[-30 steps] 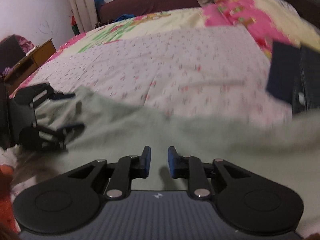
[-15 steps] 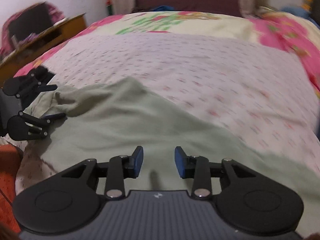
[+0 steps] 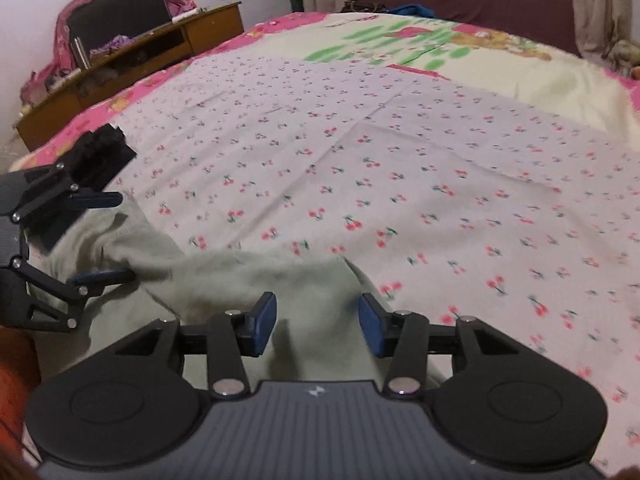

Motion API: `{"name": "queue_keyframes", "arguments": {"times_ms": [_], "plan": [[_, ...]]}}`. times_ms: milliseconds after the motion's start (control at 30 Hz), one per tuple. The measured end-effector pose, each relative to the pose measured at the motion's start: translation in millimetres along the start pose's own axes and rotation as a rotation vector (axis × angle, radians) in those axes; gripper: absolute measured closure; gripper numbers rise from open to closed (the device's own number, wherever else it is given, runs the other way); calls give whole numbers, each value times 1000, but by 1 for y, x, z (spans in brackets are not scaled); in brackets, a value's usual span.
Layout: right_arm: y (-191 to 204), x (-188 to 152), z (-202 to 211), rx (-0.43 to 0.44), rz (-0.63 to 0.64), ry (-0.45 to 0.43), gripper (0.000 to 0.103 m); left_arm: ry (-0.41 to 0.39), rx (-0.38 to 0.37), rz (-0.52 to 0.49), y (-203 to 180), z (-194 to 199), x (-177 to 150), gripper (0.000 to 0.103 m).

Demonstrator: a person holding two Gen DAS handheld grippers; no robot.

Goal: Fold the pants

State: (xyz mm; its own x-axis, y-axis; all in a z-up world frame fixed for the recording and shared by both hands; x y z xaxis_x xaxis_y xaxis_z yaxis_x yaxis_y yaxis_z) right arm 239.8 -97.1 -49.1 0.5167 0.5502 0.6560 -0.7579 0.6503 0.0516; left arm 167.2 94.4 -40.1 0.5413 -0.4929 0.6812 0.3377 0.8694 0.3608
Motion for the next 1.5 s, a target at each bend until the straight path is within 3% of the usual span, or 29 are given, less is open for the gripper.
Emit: {"name": "queue_keyframes", "arguments": {"times_ms": [67,100,133,267,367,433,467,533,600,667,733,833,900,967,1033,1167,1267,1400,1500], "plan": [[3,0,-7,13,0,24,76,17,0,-4,8,-4,-7,20],[4,0,-8,19,-11,32,91,29,-12,-8,9,-7,-10,20],[3,1,-8,13,-25,32,95,45,-29,-13,10,-10,-13,23],[-17,9,3,-27,-123,-30,103,71,-82,63,21,-18,-9,63],[-41,15,3,-66,-214,-55,102,58,-69,181,46,-26,-1,66],[-50,14,-8,-119,-224,-21,102,94,-72,283,57,-41,-3,66],[-49,13,-11,-105,-229,-3,102,109,-72,277,54,-47,-6,65],[-43,12,-9,-102,-232,-4,95,95,-29,186,43,-46,-9,64],[-32,13,-1,-86,-189,-32,94,70,-18,122,36,-37,-8,57],[-25,13,6,-82,-167,-39,87,56,-43,132,41,-26,-8,38],[-18,13,11,-71,-172,-61,71,44,-17,175,55,-15,-9,34],[-5,15,11,-89,-105,-102,64,40,21,253,76,-3,-17,31],[-5,8,-8,-154,-61,-17,63,75,34,279,82,-9,-27,30],[-12,-2,-35,-180,-51,78,64,125,68,210,74,-19,-41,28],[-16,4,-37,-202,-50,67,64,113,108,159,67,-19,-41,29],[-16,19,2,-227,-82,-3,62,85,119,126,62,1,-30,29],[-3,10,53,-258,-66,-67,60,43,138,98,55,22,-25,29],[12,-42,116,-282,-137,-81,55,-45,122,32,23,53,-11,29],[13,-95,152,-318,-274,-60,55,-75,-6,46,-16,65,4,29]]}}
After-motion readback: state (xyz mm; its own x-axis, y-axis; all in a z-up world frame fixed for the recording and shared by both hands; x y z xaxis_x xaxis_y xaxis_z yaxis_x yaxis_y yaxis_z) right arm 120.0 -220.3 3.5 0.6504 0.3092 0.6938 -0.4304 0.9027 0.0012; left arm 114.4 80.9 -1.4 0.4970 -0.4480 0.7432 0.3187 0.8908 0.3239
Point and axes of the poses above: each gripper's, at about its wrist camera, not at the fingertips, and z roughly against the way its jaws point, y to its left, x to its top, the point moved 8 cm from there along -z, roughly the way its jaws point, and after that the axes turned 10 degrees about z, right-handed, at the moved point
